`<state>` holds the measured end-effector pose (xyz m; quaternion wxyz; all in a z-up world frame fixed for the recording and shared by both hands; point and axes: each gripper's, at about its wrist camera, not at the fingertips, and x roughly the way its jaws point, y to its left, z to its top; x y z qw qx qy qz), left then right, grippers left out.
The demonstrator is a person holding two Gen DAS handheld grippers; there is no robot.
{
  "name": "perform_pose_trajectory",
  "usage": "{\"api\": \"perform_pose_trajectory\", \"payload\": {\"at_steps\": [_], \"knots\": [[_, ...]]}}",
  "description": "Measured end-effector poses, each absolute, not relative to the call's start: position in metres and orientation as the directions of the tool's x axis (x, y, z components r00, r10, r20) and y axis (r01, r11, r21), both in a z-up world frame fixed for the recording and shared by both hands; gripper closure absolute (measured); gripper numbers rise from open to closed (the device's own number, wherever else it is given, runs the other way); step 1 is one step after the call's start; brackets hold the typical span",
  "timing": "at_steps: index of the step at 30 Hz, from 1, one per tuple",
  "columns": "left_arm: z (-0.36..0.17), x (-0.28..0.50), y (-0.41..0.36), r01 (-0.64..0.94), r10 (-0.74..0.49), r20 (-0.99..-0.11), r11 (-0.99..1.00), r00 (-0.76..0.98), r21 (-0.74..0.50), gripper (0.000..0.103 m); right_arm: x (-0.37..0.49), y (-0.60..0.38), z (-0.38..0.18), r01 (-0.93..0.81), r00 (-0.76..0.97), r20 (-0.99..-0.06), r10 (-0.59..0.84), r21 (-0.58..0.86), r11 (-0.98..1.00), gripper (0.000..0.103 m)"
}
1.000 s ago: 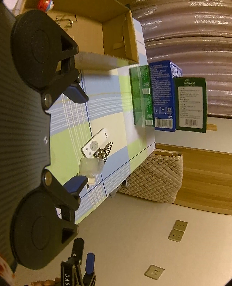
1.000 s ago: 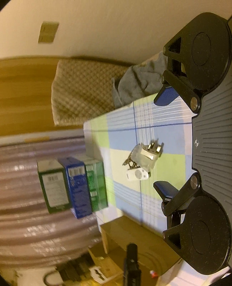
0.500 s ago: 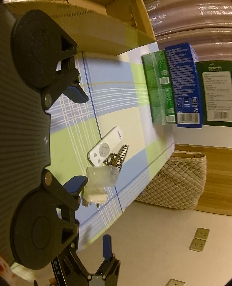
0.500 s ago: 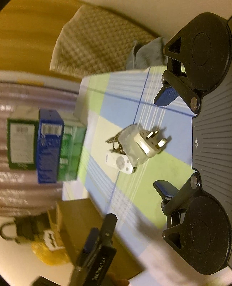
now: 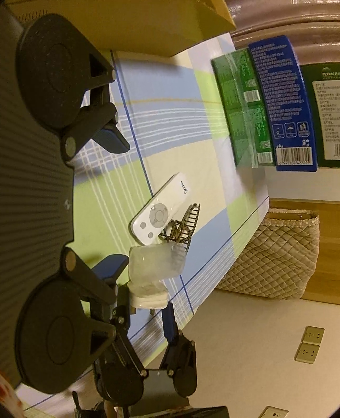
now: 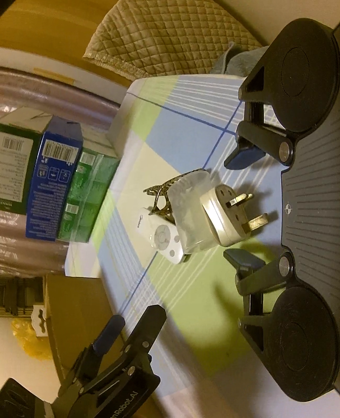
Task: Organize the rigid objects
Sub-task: 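Grasp the white plug with the right gripper while the left grasps the clear plastic cup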
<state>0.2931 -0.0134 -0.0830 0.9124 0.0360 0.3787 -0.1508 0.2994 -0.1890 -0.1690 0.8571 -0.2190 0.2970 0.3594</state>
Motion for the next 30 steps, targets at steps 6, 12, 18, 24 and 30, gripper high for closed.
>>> {"api": "perform_pose_trajectory", "payload": {"at_steps": [6,12,18,24,30], "knots": [[-0.092,0.295,-0.014,0.302,-0.254,-0.718,0.951,0.648,-0.065,0.021,0.301,-0.184,-0.173,-0.771,0.559,-0.659,0.503,-0.189,0.608,0.053],[-0.093,0.296,-0.019,0.321,-0.275,-0.720,0.944,0.637,-0.076,0.022,0.301,-0.188,-0.169,-0.733,0.569,-0.670,0.477,-0.150,0.663,0.053],[-0.092,0.305,-0.043,0.389,-0.332,-0.688,0.918,0.645,-0.078,0.029,0.301,-0.219,-0.160,-0.535,0.627,-0.676,0.388,-0.012,0.845,0.054],[-0.101,0.319,-0.077,0.432,-0.350,-0.668,0.900,0.657,-0.047,0.038,0.295,-0.245,-0.151,-0.389,0.657,-0.672,0.342,0.086,0.917,0.054],[-0.114,0.328,-0.107,0.469,-0.321,-0.667,0.882,0.672,0.049,0.045,0.290,-0.257,-0.145,-0.336,0.664,-0.677,0.319,0.112,0.935,0.054]]}}
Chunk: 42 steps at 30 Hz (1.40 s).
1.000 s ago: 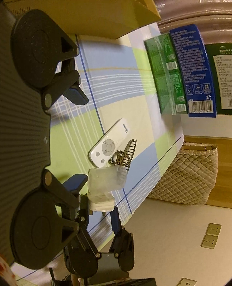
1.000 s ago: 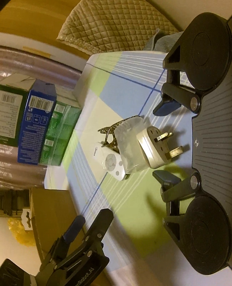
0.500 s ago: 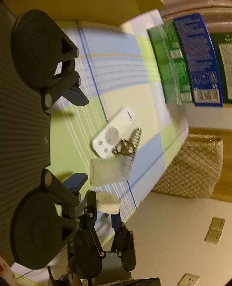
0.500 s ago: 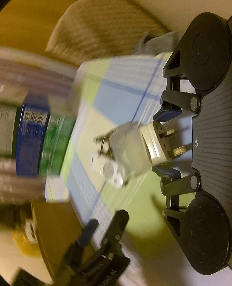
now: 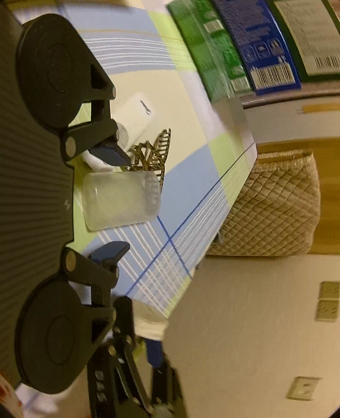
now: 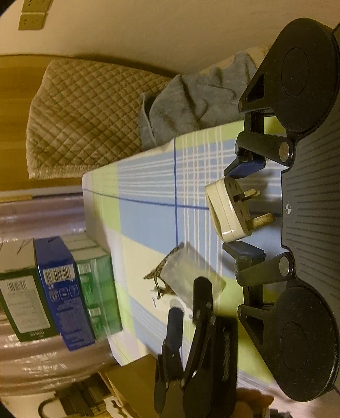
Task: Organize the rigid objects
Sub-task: 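Grasp the white plug with the right gripper while the left grasps the clear plastic cup, then carry the clear cup and the white plug over the cardboard box with both grippers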
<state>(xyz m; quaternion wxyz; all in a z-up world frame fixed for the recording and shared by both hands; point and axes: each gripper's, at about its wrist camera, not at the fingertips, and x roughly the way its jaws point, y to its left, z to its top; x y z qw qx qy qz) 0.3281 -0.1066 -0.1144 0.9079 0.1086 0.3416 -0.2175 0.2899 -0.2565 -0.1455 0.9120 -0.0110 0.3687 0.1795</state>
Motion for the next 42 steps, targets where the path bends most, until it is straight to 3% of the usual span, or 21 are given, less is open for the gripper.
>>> {"api": "perform_pose_trajectory", "payload": {"at_steps": [3,6,8,15,22,42], "knots": [[-0.123,0.332,-0.117,0.474,-0.295,-0.678,0.876,0.674,0.090,0.046,0.291,-0.259,-0.145,-0.321,0.664,-0.680,0.311,0.117,0.940,0.054],[-0.129,0.335,-0.121,0.453,-0.259,-0.686,0.884,0.680,0.116,0.056,0.290,-0.259,-0.143,-0.314,0.668,-0.678,0.307,0.118,0.942,0.054],[-0.128,0.333,-0.120,0.449,-0.258,-0.687,0.887,0.679,0.110,0.057,0.290,-0.259,-0.143,-0.311,0.667,-0.678,0.310,0.125,0.942,0.054],[-0.116,0.290,-0.087,0.420,-0.286,-0.728,0.908,0.623,0.002,0.057,0.281,-0.252,-0.137,-0.323,0.653,-0.679,0.336,0.153,0.934,0.054],[-0.115,0.251,-0.046,0.374,-0.262,-0.752,0.927,0.604,-0.022,0.057,0.261,-0.239,-0.131,-0.352,0.634,-0.675,0.379,0.184,0.918,0.054],[-0.118,0.278,-0.050,0.373,-0.263,-0.782,0.927,0.566,-0.042,0.056,0.247,-0.229,-0.129,-0.334,0.619,-0.691,0.373,0.198,0.921,0.054]]}}
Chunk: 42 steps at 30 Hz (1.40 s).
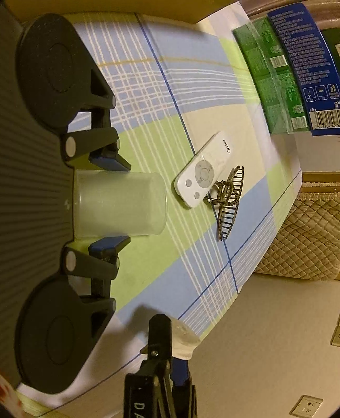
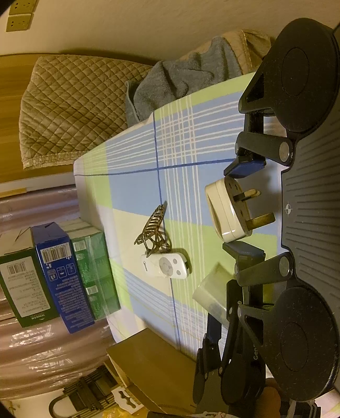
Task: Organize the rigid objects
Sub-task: 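Carry the clear cup and the white plug over the cardboard box with both grippers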
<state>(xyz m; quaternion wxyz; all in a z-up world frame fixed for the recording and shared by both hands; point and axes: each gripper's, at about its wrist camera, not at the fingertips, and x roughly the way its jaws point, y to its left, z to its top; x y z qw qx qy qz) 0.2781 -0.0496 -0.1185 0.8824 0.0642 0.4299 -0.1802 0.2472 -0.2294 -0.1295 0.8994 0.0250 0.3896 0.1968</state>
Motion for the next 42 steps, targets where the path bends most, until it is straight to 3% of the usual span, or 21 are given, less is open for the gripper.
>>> {"api": "perform_pose_trajectory", "payload": {"at_steps": [24,42], "knots": [[0.035,0.161,0.026,0.249,-0.226,-0.637,0.967,0.737,-0.055,0.057,0.163,-0.177,0.000,-0.433,0.680,-0.577,0.452,0.182,0.883,0.054],[0.072,0.098,0.097,0.153,-0.161,-0.599,0.986,0.784,-0.066,0.057,0.105,-0.107,0.029,-0.494,0.654,-0.563,0.506,0.188,0.849,0.054]]}}
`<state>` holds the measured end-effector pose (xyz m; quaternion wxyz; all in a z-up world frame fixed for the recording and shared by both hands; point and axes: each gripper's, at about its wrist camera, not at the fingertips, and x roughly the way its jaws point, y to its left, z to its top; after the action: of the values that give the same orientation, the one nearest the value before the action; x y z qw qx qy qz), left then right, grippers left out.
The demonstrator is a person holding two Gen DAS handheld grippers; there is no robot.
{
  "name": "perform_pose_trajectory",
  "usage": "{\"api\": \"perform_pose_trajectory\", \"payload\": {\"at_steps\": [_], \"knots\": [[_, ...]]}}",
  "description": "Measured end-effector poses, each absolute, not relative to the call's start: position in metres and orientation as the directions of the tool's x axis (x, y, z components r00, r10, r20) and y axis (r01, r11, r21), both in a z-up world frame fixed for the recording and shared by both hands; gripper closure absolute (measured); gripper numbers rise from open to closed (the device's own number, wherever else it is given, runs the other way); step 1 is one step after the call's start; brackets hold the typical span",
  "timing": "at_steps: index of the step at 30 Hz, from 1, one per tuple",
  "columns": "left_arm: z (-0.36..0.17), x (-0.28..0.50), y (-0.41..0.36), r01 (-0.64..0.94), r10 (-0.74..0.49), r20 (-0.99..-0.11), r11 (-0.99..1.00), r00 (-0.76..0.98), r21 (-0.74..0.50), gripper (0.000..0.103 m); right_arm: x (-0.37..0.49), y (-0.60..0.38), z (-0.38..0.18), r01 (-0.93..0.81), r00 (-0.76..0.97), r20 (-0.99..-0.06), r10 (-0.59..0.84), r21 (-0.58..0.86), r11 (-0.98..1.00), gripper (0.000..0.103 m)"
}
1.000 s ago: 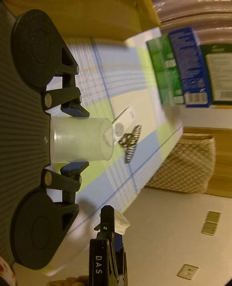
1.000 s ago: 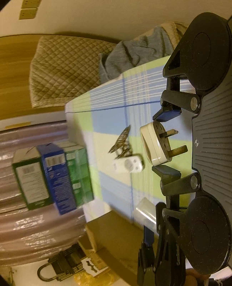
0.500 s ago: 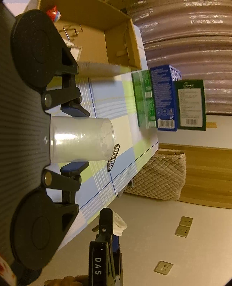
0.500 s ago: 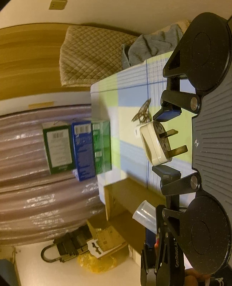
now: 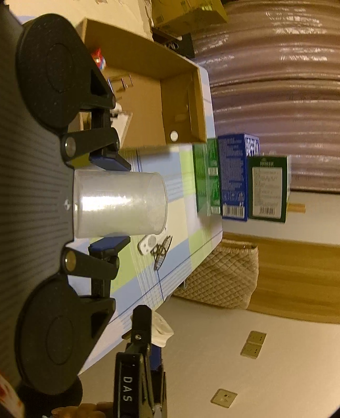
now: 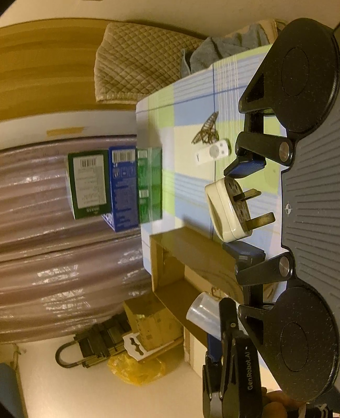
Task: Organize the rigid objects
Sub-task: 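Carry the clear cup and the white plug over the cardboard box with both grippers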
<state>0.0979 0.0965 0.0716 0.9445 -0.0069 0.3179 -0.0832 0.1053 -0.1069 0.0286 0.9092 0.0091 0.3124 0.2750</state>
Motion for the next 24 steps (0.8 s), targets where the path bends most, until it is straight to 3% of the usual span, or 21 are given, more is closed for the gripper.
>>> {"api": "perform_pose_trajectory", "payload": {"at_steps": [24], "knots": [[0.078,0.074,0.207,-0.028,-0.012,-0.596,0.998,0.803,-0.057,0.057,0.095,0.001,0.012,-0.629,0.530,-0.603,0.596,0.192,0.753,0.054]]}}
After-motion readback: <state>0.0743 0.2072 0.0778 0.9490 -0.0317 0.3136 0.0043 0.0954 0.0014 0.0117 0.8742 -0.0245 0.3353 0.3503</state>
